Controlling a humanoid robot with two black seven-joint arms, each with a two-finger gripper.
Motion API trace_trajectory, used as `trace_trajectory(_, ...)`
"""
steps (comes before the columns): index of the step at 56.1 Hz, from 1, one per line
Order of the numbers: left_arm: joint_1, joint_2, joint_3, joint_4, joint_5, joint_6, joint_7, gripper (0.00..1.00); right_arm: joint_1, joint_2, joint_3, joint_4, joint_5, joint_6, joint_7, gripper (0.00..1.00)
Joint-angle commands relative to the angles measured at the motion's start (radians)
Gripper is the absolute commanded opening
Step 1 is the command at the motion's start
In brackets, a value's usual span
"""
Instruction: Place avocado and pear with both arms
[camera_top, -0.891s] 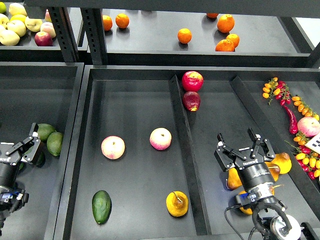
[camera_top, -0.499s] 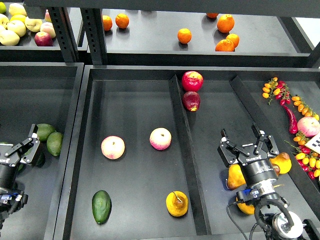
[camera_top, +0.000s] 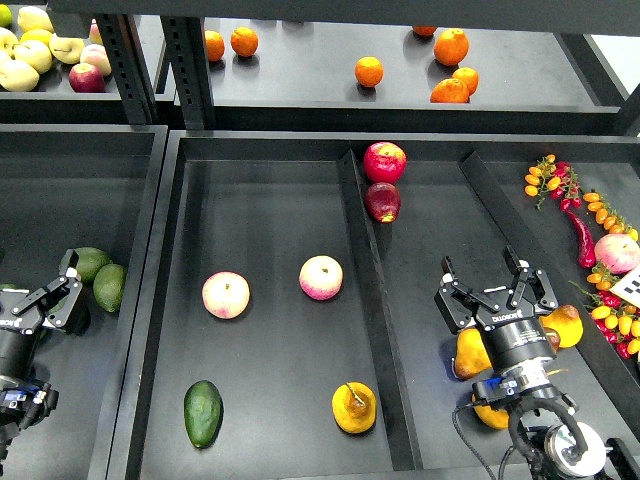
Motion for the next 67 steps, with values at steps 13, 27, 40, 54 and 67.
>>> trace_trajectory(13,0.0,0.0,0.004,0.01,0.0,0.0,0.003,1.0,0.0,0.0,-0.003,0.0,0.0,-0.001,-0.001,1.0)
trace_trajectory(27,-0.014,0.0,0.006,0.04,-0.002,0.0,0.032,1.0,0.001,0.0,-0.012,0.0,0.0,-0.009,-0.001,1.0)
trace_trajectory(40,-0.08,0.084,0.036,0.057,0.012,0.0,0.172,1.0,0.001,0.0,-0.014,0.001,0.0,-0.013,-0.001,1.0)
trace_trajectory(54,-0.194,0.298,0.187,0.057,0.123,0.0,0.181,1.0,0.001,0.0,-0.014,0.004,0.001,-0.029,-0.001,1.0)
trace_trajectory(67,-0.322,0.394,0.358,0.06,0.238,0.0,0.183,1.0,0.017,0.0,-0.014,0.014,0.015,-0.09,-0.001,1.0)
